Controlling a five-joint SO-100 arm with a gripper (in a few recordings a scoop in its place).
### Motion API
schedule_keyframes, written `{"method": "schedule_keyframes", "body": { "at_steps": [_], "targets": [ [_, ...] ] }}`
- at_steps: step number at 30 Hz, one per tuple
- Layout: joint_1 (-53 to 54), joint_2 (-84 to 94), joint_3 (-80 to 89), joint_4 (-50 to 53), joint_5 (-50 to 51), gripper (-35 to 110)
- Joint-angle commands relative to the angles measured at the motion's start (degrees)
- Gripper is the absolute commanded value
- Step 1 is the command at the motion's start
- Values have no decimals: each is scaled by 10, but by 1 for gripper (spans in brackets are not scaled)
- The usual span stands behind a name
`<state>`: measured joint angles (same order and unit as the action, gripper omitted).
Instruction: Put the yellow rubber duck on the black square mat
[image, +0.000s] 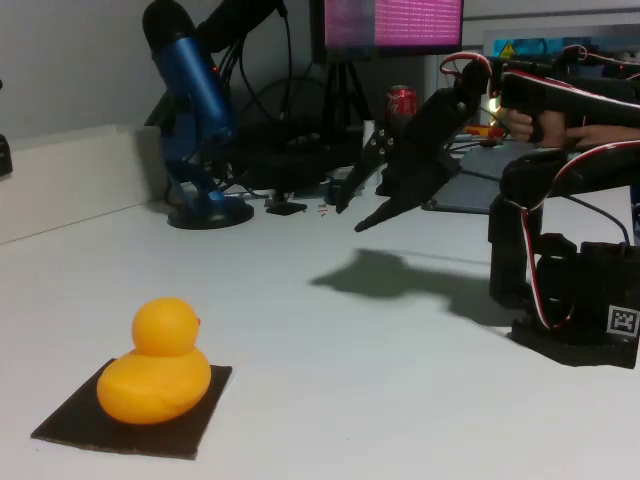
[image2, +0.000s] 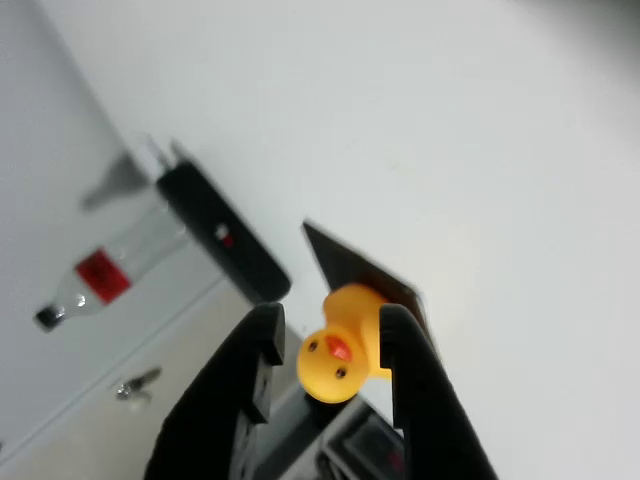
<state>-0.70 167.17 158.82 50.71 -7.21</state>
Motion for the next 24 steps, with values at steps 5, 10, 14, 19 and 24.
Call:
{"method": "schedule_keyframes", "body": {
  "at_steps": [5,10,14,19,24],
  "targets": [
    [-9,11,19,-4,-4,11],
    [-9,11,20,-4,-4,11],
    [-9,5,20,-4,-4,11],
    [-9,4,22,-4,-4,10],
    [-9,8,43,-4,-4,11]
  ]
}}
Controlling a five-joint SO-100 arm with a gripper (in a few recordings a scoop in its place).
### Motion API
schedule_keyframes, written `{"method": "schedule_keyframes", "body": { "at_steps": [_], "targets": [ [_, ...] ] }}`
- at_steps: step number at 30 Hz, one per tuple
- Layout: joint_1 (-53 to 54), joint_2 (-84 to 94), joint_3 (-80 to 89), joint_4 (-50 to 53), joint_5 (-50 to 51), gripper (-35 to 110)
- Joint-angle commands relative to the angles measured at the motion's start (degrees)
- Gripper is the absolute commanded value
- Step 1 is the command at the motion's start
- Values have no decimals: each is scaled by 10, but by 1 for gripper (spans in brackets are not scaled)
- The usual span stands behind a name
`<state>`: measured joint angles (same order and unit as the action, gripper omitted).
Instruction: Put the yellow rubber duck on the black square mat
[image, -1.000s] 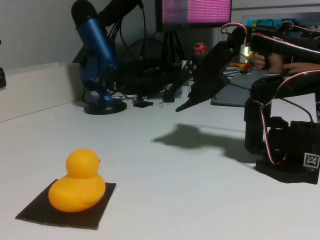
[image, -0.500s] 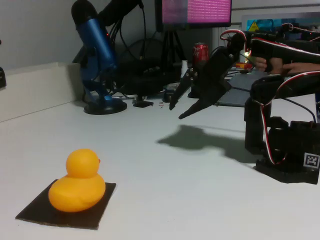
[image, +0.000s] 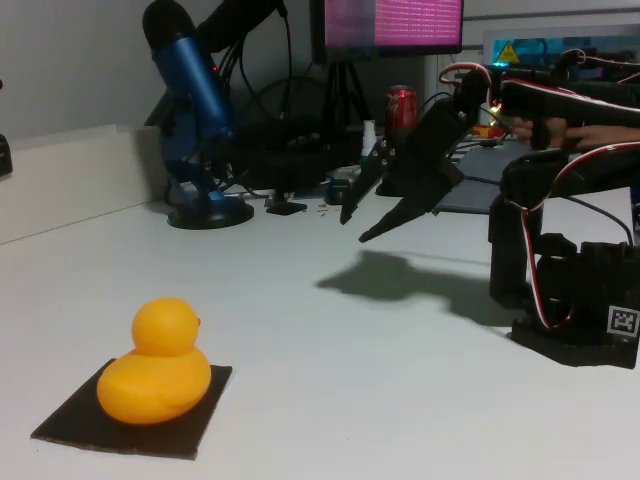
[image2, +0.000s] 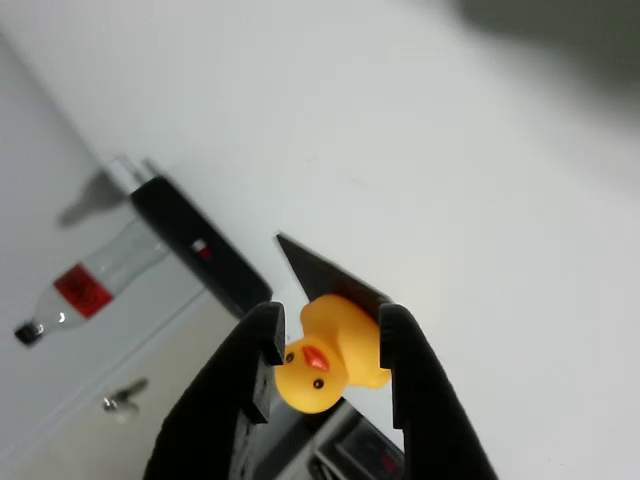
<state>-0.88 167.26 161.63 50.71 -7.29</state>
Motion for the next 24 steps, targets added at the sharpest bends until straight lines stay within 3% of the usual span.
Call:
{"method": "schedule_keyframes", "body": {
  "at_steps": [1,24],
  "targets": [
    [-7,10,25,-4,-4,11],
    [-6,10,36,-4,-4,11]
  ]
}}
